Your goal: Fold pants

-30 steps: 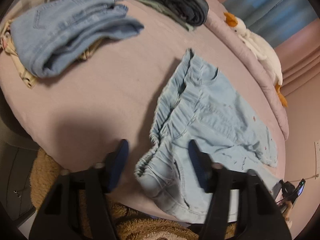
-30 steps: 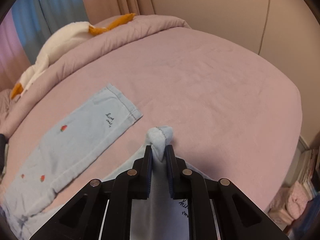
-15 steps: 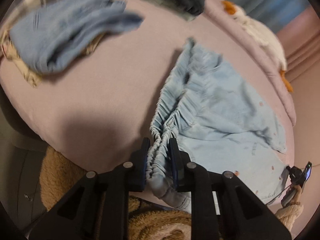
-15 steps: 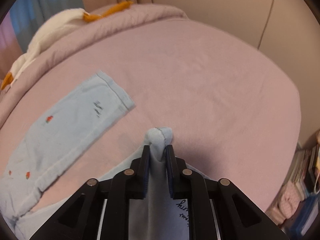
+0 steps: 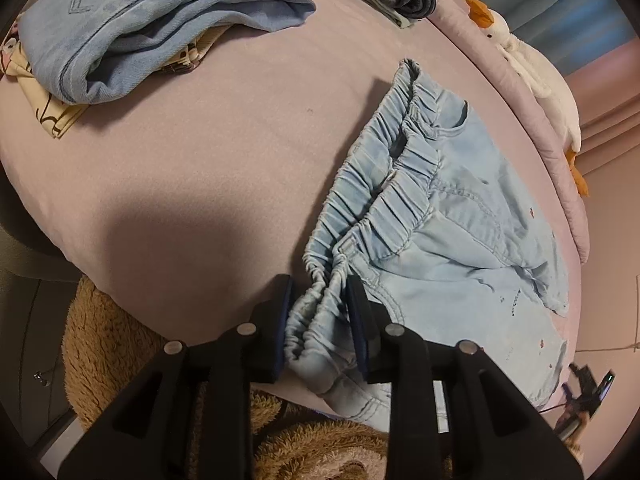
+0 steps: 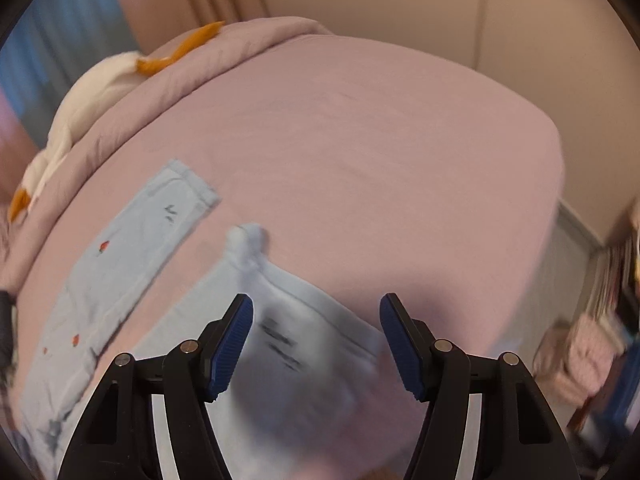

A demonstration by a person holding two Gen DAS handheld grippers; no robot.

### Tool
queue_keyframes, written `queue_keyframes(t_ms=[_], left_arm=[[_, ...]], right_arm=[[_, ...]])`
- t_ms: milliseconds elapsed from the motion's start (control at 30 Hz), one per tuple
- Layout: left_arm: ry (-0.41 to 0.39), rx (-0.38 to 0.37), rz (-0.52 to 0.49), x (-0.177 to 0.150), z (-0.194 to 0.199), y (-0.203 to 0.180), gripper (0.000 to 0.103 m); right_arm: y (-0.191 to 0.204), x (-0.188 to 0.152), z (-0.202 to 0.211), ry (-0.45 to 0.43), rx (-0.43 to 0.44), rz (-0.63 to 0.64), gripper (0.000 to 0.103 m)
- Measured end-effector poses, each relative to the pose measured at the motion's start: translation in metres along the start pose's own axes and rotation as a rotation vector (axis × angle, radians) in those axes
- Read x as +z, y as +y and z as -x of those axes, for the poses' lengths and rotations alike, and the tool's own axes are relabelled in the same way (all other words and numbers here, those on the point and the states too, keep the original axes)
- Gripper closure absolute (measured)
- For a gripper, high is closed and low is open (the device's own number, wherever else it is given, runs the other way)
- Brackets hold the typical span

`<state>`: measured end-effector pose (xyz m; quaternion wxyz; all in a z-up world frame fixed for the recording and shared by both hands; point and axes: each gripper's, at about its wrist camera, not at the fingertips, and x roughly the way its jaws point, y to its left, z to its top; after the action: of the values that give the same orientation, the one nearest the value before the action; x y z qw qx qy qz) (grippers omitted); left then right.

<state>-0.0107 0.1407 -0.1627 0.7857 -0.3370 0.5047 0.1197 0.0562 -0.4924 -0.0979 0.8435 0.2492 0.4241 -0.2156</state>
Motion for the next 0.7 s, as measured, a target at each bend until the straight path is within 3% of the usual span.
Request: queue_keyframes(t_ms=[133, 233, 267, 333, 367, 533, 700], left_arm=[[0.013, -0.011, 0.008, 0.002, -0.001, 0.001, 0.073], [0.009, 0.0, 0.0, 0.002, -0.001, -0.001, 0.073], [0.008, 0.005, -0.002, 0.002, -0.001, -0.001, 0.073], [0.007, 0.014, -0.003, 0.003, -0.002, -0.003, 0.074], [0.005, 0.015, -0.002, 0.002, -0.002, -0.004, 0.074], [0.006, 0.006, 0.016, 0.002, 0.0, -0.002, 0.075], [0.014, 0.02, 0.0, 0.004, -0.002, -0.002, 0.073]], right_arm=[[-0.026, -0.015, -0.005, 0.036, 0.022, -0.079, 0.038], [-0.033, -0.021, -0.015, 0.064, 0.087, -0.128, 0.04], [-0.036, -0.023, -0.016, 0.07, 0.102, -0.137, 0.046], [-0.036, -0.027, -0.021, 0.09, 0.152, -0.151, 0.086], [-0.036, -0.027, -0.021, 0.097, 0.174, -0.159, 0.096], [-0.03, -0.024, 0.008, -0.027, 0.063, -0.166, 0.098], [-0.03, -0.032, -0.021, 0.046, -0.006, -0.146, 0.098]])
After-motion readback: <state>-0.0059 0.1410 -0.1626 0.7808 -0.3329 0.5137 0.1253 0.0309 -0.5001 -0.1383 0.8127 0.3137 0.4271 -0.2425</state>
